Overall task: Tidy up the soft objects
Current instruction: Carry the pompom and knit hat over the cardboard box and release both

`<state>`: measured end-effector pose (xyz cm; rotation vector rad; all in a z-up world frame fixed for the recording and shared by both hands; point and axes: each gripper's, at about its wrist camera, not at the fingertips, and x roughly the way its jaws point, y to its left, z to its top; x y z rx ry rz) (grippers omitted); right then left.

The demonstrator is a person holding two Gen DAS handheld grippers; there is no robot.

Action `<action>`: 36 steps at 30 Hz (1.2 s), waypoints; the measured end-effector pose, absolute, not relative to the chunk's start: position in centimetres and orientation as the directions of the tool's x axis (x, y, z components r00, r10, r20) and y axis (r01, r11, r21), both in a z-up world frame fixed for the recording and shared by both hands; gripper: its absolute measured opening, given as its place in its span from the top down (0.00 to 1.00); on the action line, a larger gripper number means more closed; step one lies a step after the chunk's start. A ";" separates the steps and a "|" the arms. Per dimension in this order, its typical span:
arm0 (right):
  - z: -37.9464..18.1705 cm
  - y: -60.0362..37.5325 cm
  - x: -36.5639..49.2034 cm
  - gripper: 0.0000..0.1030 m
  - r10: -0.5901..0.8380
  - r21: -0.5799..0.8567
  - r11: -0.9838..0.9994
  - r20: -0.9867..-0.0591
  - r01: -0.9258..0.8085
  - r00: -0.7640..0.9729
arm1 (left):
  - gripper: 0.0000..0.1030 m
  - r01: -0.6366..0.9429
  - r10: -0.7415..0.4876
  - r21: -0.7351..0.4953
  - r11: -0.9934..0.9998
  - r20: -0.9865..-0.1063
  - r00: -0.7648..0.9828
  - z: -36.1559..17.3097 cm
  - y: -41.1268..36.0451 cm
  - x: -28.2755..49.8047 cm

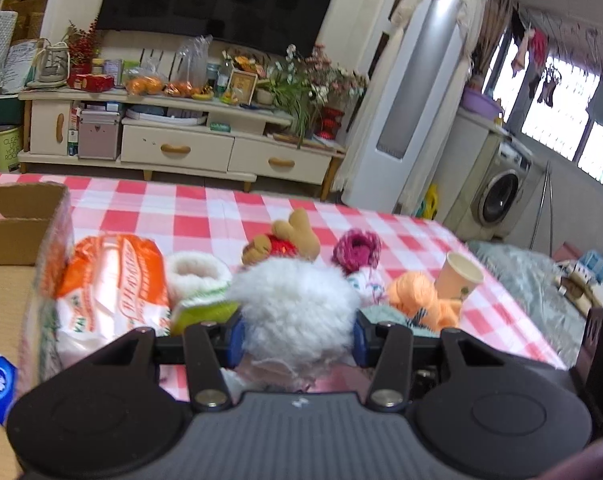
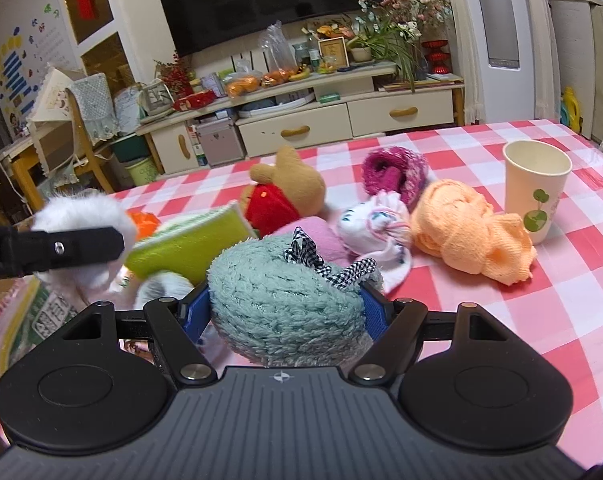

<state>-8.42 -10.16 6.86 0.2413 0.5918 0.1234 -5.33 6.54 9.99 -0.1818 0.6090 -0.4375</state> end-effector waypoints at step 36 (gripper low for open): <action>12.8 3.2 -7.5 0.10 0.432 0.254 0.900 -0.424 -0.353 0.796 | 0.53 0.181 -0.341 -0.418 0.890 -0.349 0.873 13.7 19.4 -7.1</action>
